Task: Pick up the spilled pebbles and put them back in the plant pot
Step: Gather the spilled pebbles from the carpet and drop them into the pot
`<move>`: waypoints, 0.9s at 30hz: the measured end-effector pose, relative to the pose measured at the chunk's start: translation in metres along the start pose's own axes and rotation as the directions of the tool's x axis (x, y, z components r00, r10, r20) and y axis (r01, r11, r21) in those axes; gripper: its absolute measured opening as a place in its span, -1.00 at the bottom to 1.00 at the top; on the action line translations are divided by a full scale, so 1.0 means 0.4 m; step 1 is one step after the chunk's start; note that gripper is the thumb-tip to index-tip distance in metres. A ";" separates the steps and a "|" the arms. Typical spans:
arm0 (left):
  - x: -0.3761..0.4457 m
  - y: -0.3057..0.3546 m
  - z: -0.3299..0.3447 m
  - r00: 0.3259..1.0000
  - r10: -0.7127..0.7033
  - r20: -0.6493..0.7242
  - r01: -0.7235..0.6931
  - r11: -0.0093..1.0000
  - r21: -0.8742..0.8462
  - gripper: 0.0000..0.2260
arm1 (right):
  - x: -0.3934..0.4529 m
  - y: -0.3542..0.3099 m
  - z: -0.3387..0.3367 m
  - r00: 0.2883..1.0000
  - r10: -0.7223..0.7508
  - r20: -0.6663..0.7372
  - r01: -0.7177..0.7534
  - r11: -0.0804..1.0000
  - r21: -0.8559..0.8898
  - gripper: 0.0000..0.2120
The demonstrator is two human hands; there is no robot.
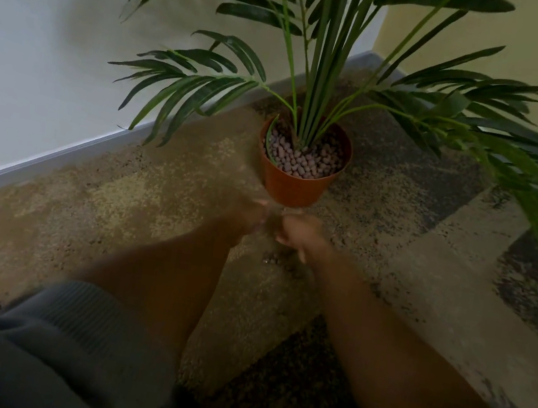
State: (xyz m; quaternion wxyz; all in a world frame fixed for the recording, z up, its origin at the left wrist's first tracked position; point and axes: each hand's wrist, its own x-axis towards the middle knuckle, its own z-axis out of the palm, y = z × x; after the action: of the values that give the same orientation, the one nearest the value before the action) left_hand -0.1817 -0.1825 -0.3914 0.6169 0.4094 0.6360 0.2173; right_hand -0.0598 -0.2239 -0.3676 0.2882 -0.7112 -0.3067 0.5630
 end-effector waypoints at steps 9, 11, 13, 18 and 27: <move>0.000 -0.119 0.024 0.964 0.154 0.218 -0.257 0.752 0.606 -0.88 | 0.006 0.131 0.004 0.958 -0.229 0.172 0.280 0.615 -0.737 -0.62; -0.012 -0.125 0.033 0.957 0.163 0.240 -0.287 0.654 0.699 -0.92 | 0.001 0.149 -0.003 0.951 -0.224 0.213 0.298 0.475 -0.828 -0.56; -0.014 -0.136 0.047 0.952 0.135 0.275 -0.300 0.596 0.745 -0.94 | -0.006 0.161 -0.010 0.932 -0.274 0.239 0.339 0.418 -0.843 -0.57; -0.021 -0.153 0.059 0.949 0.154 0.277 -0.317 0.480 0.818 -0.79 | -0.005 0.181 -0.008 0.917 -0.301 0.261 0.376 0.438 -0.817 -0.59; -0.030 -0.190 0.068 0.948 0.223 0.229 -0.307 0.436 0.846 -0.79 | 0.028 0.213 0.014 0.914 -0.313 0.259 0.373 0.395 -0.839 -0.54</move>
State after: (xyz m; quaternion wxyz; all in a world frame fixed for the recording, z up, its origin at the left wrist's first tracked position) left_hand -0.1759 -0.2416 -0.4473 0.3070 0.7680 0.5590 -0.0591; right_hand -0.0537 -0.2700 -0.4403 -0.0154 -0.6611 -0.6979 0.2751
